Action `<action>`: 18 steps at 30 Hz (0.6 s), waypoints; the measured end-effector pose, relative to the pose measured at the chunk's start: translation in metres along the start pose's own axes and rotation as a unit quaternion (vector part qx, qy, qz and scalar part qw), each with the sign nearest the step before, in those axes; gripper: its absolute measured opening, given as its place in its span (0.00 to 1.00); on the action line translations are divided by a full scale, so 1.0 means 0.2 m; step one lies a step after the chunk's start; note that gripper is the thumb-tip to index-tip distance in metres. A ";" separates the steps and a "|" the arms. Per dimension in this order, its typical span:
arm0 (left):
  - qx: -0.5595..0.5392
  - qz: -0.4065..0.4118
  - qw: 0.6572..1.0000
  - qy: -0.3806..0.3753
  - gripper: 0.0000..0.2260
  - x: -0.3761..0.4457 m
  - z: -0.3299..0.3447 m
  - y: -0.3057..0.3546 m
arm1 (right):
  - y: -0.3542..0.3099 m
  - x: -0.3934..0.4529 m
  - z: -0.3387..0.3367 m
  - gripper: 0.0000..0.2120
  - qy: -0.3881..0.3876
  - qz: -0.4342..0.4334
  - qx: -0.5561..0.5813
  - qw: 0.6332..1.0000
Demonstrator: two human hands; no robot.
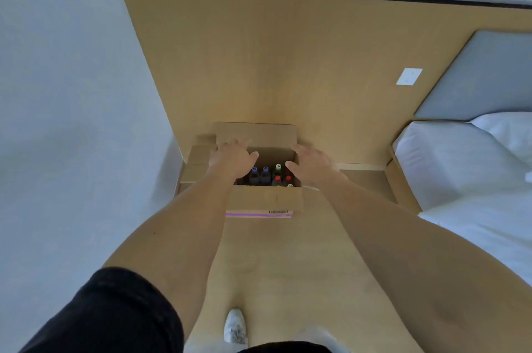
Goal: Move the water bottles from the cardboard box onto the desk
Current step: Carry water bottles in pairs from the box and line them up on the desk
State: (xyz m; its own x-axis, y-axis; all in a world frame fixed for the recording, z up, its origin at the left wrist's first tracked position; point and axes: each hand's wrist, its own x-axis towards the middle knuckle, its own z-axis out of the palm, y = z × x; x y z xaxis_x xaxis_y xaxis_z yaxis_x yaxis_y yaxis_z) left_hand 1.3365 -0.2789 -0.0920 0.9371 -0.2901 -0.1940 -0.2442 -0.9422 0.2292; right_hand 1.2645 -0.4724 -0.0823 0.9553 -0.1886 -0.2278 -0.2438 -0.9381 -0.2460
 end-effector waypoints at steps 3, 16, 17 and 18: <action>-0.007 0.028 0.999 -0.033 0.25 0.24 -0.02 -0.01 | -0.03 0.21 0.00 0.24 -0.009 0.013 -0.004 1.000; 0.003 0.014 0.995 -0.100 0.24 1.17 0.21 -0.29 | -0.08 1.21 0.22 0.27 -0.082 0.011 -0.009 0.996; -0.001 0.009 0.995 -0.100 0.24 1.25 0.23 -0.32 | -0.09 1.31 0.25 0.27 -0.091 0.008 0.000 0.996; -0.011 0.002 0.995 -0.101 0.24 1.34 0.25 -0.35 | -0.09 1.41 0.27 0.27 -0.098 0.004 0.009 0.995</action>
State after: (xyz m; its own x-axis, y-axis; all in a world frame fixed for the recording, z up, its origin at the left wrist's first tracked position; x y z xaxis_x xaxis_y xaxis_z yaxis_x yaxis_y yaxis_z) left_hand 1.5924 -0.3001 -0.2079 0.8666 -0.3233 -0.3802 -0.2401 -0.9379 0.2503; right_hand 1.5289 -0.4929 -0.1931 0.9029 -0.1342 -0.4083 -0.2556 -0.9314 -0.2591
